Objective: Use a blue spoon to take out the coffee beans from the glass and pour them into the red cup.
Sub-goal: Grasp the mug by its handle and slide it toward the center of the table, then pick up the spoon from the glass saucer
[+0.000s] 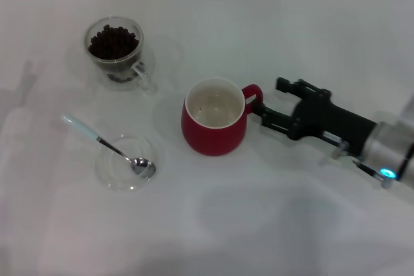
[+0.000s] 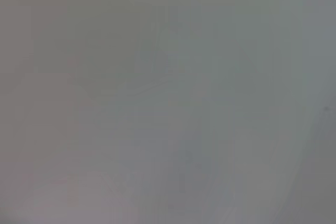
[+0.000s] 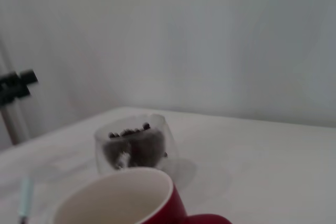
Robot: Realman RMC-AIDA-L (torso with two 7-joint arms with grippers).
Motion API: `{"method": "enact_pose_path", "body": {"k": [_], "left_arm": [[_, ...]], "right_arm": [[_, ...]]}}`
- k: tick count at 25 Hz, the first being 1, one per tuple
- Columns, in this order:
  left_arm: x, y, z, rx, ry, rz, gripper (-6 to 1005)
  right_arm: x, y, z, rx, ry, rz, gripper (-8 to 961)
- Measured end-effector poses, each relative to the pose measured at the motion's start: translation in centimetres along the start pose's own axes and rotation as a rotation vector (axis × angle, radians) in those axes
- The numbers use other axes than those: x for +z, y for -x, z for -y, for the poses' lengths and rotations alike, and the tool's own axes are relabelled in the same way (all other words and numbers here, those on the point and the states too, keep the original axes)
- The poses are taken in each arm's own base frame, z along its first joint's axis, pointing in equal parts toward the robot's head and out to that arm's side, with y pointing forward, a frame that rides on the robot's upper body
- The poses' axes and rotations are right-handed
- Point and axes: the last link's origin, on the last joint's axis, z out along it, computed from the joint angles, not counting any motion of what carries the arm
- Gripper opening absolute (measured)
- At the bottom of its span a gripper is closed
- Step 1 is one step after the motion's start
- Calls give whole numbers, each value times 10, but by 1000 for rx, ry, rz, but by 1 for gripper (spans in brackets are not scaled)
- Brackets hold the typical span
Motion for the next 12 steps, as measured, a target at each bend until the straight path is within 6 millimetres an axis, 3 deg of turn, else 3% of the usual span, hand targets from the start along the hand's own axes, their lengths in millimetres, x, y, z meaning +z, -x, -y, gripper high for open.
{"method": "enact_pose_path", "body": {"k": [7, 12], "left_arm": [[-1, 0, 2, 2, -4, 0, 886], [-6, 1, 3, -25, -14, 6, 886]], "right_arm": [[-40, -3, 6, 108, 86, -1, 870], [-86, 4, 16, 147, 63, 85, 868]]}}
